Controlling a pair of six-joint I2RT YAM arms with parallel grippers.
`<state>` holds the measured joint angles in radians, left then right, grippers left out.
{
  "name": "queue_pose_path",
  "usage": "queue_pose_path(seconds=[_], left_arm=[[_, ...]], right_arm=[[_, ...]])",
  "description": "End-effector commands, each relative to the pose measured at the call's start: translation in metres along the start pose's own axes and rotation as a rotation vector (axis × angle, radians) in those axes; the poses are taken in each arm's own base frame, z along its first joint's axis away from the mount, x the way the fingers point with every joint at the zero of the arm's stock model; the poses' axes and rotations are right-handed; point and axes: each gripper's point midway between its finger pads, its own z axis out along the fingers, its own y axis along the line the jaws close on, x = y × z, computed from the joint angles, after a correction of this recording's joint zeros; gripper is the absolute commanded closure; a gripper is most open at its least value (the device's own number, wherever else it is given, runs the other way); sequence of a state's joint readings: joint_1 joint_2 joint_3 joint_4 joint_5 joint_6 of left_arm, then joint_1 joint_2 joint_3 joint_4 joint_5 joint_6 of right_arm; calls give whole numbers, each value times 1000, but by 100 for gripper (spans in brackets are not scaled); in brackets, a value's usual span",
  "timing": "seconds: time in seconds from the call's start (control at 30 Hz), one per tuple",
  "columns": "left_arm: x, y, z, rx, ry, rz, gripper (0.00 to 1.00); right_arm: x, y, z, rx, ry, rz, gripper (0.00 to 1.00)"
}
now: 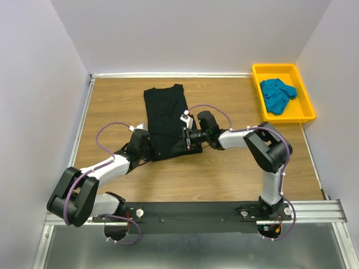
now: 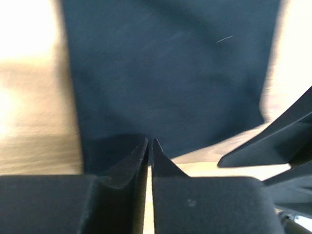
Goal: Fold and stack the t-shirts
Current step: Fold the tshirt
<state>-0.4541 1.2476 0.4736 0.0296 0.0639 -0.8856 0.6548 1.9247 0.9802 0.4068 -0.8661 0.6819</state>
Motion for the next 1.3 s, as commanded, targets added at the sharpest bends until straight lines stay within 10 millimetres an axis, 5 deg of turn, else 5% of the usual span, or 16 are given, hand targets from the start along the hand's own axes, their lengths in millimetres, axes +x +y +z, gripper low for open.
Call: queue_pose_path(seconds=[0.0, 0.23, 0.63, 0.87, 1.0, 1.13, 1.27], left_arm=[[24, 29, 9, -81, 39, -61, 90], [42, 45, 9, -121, 82, -116, 95], [47, 48, 10, -147, 115, -132, 100], [47, 48, 9, -162, 123, -137, 100], [21, 29, 1, -157, 76, -88, 98], [-44, -21, -11, -62, -76, -41, 95], [-93, -40, -7, -30, -161, 5, 95]], right_arm=[[10, -29, 15, -8, -16, 76, 58], [23, -72, 3, 89, -35, 158, 58], [24, -89, -88, 184, -93, 176, 58], [29, -130, -118, 244, -194, 314, 59], [3, -104, -124, 194, -232, 244, 59], [-60, -69, -134, 159, -306, 124, 55], [-112, -57, -129, 111, -346, 76, 55]])
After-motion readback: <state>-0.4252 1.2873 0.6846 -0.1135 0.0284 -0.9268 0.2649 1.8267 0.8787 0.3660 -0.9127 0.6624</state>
